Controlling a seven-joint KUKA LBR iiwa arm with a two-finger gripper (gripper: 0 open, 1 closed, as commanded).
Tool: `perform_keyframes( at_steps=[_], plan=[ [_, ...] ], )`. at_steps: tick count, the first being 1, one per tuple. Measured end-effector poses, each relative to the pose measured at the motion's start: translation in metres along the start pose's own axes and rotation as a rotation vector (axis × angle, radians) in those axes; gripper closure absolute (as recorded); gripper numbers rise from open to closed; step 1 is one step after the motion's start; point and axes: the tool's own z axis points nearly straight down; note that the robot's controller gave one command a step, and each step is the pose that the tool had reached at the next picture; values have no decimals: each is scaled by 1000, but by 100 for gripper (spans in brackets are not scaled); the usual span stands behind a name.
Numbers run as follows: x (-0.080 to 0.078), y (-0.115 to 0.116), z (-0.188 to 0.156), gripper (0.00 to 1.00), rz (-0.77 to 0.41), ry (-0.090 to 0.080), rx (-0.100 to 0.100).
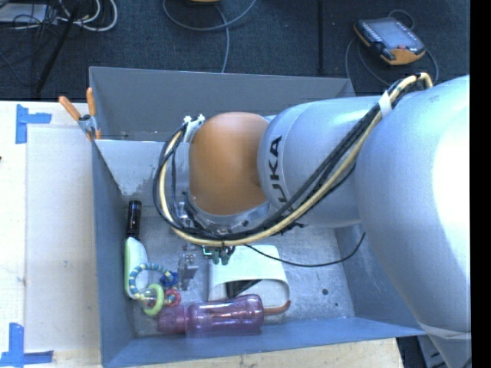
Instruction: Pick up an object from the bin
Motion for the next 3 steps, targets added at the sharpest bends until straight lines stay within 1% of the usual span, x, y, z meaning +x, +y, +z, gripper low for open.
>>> perform_keyframes(
  at_steps=[1, 2, 3],
  plan=[
    [-2, -1, -4, 0, 4, -7, -2],
    [31, 8, 11, 0, -71, -10, 0],
    [42, 12, 18, 0, -98, -9, 0]
  ],
)
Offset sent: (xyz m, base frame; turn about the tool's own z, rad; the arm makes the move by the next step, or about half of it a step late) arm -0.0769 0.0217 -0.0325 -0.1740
